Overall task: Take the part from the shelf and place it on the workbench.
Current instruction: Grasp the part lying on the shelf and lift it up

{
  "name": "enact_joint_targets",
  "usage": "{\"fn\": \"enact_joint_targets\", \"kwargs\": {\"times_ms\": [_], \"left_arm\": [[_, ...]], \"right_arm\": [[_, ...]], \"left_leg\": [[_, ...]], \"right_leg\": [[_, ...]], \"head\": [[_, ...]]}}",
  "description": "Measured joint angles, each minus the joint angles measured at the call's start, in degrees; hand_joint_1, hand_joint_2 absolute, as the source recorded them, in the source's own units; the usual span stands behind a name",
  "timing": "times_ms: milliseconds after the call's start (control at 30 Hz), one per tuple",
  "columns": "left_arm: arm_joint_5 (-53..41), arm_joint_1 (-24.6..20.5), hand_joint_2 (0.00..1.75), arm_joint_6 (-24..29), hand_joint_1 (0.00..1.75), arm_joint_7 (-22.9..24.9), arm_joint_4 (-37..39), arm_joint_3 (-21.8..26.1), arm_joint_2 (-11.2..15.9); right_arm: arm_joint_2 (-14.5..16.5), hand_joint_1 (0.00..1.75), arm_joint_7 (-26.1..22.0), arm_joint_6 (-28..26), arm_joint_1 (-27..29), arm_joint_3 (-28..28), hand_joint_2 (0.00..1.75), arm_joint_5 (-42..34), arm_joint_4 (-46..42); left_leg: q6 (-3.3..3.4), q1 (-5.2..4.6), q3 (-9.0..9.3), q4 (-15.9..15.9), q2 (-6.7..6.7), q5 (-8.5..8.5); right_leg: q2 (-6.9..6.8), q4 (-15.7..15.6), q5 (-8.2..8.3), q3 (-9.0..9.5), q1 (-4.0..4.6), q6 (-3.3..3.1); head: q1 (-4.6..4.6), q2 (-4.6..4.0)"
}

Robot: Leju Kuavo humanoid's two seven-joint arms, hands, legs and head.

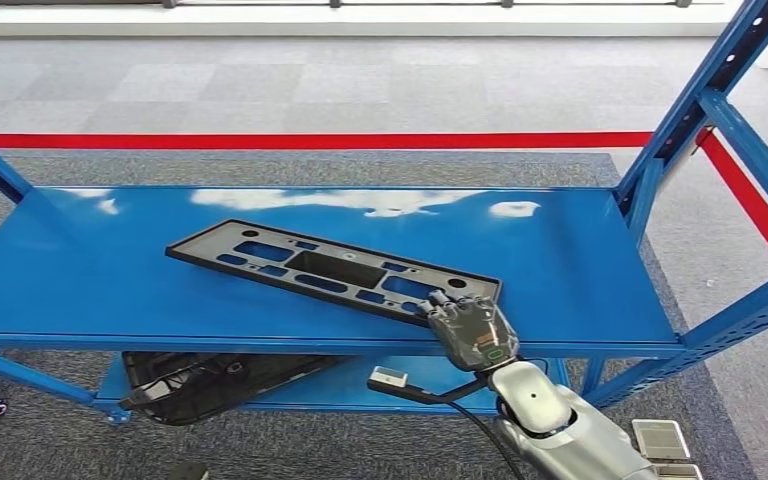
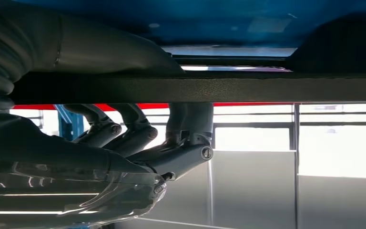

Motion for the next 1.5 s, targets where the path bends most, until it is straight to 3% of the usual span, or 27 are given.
{"fn": "enact_joint_targets", "kwargs": {"times_ms": [200, 567, 800, 1133, 1300, 1400, 1500], "left_arm": [[-0.6, 0.0, 1.75, -2.2, 0.0, -4.8, 0.0, -0.8, 0.0], [-0.6, 0.0, 1.75, -2.9, 0.0, -5.1, 0.0, -0.8, 0.0], [-0.8, -0.3, 1.75, -3.0, 0.0, -5.2, 0.0, -0.9, 0.0], [-1.6, -0.7, 1.75, -1.8, 0.0, -6.2, 0.0, -1.1, 0.0], [-1.2, -0.7, 1.75, -0.8, 0.0, -6.5, 0.0, -1.1, 0.0], [-0.2, -0.6, 1.75, -0.9, 0.0, -7.2, 0.0, -0.8, 0.1], [1.1, -0.4, 1.75, -1.1, 0.0, -8.4, 0.0, 0.0, 0.2]], "right_arm": [[0.0, 1.75, -0.3, -1.0, 1.2, -1.2, 1.75, 0.8, -0.6], [-0.5, 1.75, -0.7, -2.0, 2.5, -2.8, 1.75, 2.8, -3.6], [-2.2, 1.75, -1.4, -2.2, 1.1, -4.8, 1.75, 3.6, -12.8], [-4.7, 1.75, -5.3, -6.2, 0.7, -6.1, 1.75, -1.8, -30.7], [-5.7, 1.75, -9.3, -6.7, 3.0, -5.4, 1.75, -13.3, -37.2], [-6.1, 1.75, -14.5, -3.4, 4.9, -4.1, 1.75, -28.2, -39.8], [-6.1, 1.75, -21.1, 3.9, 7.8, -3.2, 1.75, -44.1, -42.0]], "left_leg": [[0.0, 0.0, 0.0, 0.0, 0.0, 0.0], [0.0, 0.0, 0.0, 0.0, 0.0, 0.0], [0.0, -0.01, -0.01, 0.0, 0.0, 0.0], [0.0, -0.01, -0.03, 0.0, 0.0, -0.01], [0.0, -0.01, -0.05, 0.0, 0.0, -0.02], [0.0, -0.01, -0.05, 0.0, 0.0, -0.03], [0.0, 0.0, -0.06, 0.0, -0.01, -0.03]], "right_leg": [[0.0, 0.0, 0.0, 0.02, 0.0, 0.0], [0.0, 0.0, 0.0, 0.01, -0.01, 0.0], [0.0, 0.0, 0.01, 0.0, -0.02, 0.01], [0.0, 0.0, 0.0, -0.02, -0.02, 0.01], [-0.01, 0.0, -0.01, -0.02, -0.02, 0.01], [-0.02, 0.0, -0.01, -0.02, -0.02, 0.01], [-0.05, 0.0, -0.01, -0.02, -0.01, 0.01]], "head": [[0.0, 0.0], [0.0, 0.0], [0.0, 0.0], [0.0, 0.0], [0.0, 0.0], [0.0, 0.0], [0.0, 0.0]]}}
